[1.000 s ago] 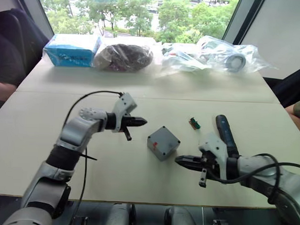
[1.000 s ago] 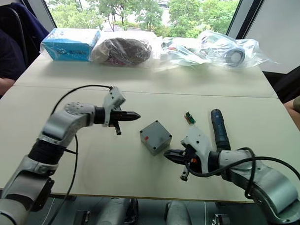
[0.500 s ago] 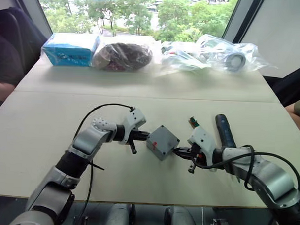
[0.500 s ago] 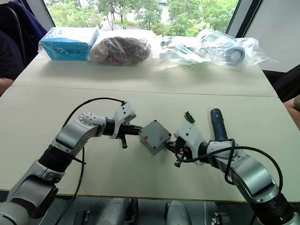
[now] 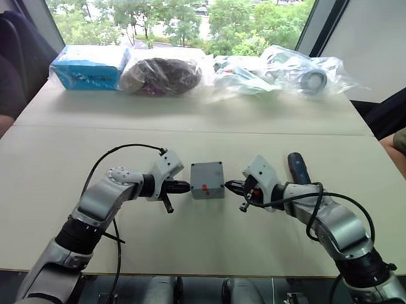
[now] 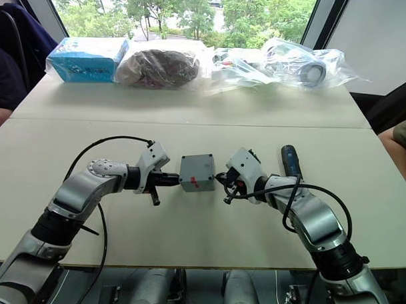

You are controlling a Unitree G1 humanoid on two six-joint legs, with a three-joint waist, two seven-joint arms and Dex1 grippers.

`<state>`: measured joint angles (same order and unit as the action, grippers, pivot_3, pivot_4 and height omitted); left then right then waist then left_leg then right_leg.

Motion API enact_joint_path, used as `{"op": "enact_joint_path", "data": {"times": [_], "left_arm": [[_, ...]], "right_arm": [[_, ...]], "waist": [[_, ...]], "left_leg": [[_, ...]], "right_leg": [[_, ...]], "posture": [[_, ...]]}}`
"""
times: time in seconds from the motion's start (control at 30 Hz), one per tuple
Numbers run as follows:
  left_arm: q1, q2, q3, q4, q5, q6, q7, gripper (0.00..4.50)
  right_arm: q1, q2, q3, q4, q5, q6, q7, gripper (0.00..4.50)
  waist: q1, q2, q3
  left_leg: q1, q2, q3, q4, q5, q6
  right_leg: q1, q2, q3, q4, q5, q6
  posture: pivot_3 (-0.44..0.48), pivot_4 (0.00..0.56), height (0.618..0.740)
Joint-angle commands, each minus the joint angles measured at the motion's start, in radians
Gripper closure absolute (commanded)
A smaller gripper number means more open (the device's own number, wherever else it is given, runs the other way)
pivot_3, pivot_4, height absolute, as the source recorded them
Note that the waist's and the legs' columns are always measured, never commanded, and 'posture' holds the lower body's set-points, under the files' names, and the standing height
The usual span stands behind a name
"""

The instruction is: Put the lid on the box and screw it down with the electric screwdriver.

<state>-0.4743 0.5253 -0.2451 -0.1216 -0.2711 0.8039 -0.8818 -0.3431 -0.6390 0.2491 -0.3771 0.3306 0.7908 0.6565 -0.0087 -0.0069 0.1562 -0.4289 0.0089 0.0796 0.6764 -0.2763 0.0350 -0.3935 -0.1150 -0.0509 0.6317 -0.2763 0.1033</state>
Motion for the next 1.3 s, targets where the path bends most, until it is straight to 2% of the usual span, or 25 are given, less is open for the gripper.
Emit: {"op": "enact_joint_path", "data": {"times": [0.03,0.3,0.63,0.83,1.07,1.3], "left_arm": [[-0.009,-0.017,0.003,-0.052,-0.027,-0.009,-0.004,4.5],[-0.017,-0.013,-0.007,-0.062,-0.036,-0.002,-0.022,4.5],[0.014,0.044,0.001,-0.153,-0.08,0.049,-0.07,4.5],[0.037,0.057,0.003,-0.191,-0.101,0.081,-0.075,4.5],[0.044,0.075,-0.012,-0.151,-0.058,0.058,-0.055,4.5],[0.032,0.093,-0.011,-0.106,-0.027,0.023,-0.05,4.5]], "right_arm": [[0.002,0.0,0.022,-0.026,-0.009,-0.025,0.034,4.46],[0.02,0.049,0.017,-0.013,-0.011,-0.047,0.041,4.46],[0.072,0.108,0.018,-0.033,-0.013,-0.072,0.05,4.46],[0.078,0.108,0.033,-0.028,-0.027,-0.087,0.063,4.46],[0.077,0.099,0.039,-0.05,-0.037,-0.083,0.069,4.46],[0.098,0.027,0.028,-0.115,-0.053,-0.077,0.093,4.46]], "waist": [[0.0,0.0,0.0],[0.0,0.0,0.0],[-0.001,0.0,0.0],[0.0,0.0,0.0],[-0.001,0.0,0.0],[0.0,0.0,0.0]], "left_leg": [[0.0,0.0,0.0,0.0,0.0,0.0],[0.0,0.0,0.0,0.001,0.0,0.0],[0.0,0.001,0.0,0.001,0.0,0.0],[0.0,0.001,0.0,0.001,0.001,-0.002],[0.0,0.001,0.0,0.001,0.001,-0.002],[0.0,0.001,0.0,0.001,0.001,-0.002]], "right_leg": [[0.0,0.0,0.0,0.0,0.0,0.0],[0.0,0.002,0.0,0.0,0.0,0.001],[0.0,0.004,0.0,0.001,0.001,0.002],[0.0,0.004,0.0,0.001,0.001,0.002],[0.0,0.005,0.0,0.001,0.001,0.002],[0.0,0.005,0.0,0.001,0.001,0.002]], "posture": [[0.0,0.15,0.74],[0.0,0.15,0.74],[0.0,0.15,0.74],[0.0,0.15,0.74],[0.0,0.15,0.74],[0.0,0.15,0.74]]}}
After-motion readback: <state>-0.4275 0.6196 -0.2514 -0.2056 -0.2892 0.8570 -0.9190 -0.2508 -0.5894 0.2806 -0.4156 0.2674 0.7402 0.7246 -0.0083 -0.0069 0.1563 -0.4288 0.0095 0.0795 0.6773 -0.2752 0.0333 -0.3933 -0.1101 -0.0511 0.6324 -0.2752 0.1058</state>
